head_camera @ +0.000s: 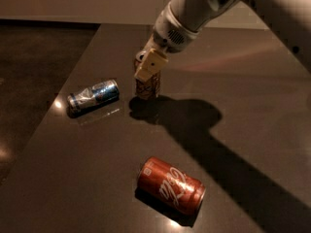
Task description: Move orange can near redbull can
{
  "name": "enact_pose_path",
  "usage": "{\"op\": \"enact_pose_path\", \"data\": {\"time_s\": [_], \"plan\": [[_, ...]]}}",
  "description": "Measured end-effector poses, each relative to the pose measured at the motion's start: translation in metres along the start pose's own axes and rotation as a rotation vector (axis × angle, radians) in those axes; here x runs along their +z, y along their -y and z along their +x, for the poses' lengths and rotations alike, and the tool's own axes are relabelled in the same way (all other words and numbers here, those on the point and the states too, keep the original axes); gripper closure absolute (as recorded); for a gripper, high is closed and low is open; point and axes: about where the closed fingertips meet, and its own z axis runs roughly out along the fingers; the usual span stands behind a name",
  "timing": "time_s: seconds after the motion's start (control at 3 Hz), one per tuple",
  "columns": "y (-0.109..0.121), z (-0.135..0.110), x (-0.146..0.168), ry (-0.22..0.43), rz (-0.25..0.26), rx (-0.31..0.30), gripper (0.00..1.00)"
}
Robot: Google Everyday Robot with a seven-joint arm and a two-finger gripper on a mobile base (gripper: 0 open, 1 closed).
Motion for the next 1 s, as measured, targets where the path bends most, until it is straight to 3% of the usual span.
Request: {"op": "enact_pose_path", "data": {"time_s": [0.33,0.67,1.0], "plan": [[-0.007,-0.016,0.013,0.002,-0.024,-0.037,1.00],[-0.013,-0.023,0.025,-0.001,-0.046,-0.059,0.91],[-0.018,-0.024,0.040,-0.007,-0.075,-0.071,0.61]]}}
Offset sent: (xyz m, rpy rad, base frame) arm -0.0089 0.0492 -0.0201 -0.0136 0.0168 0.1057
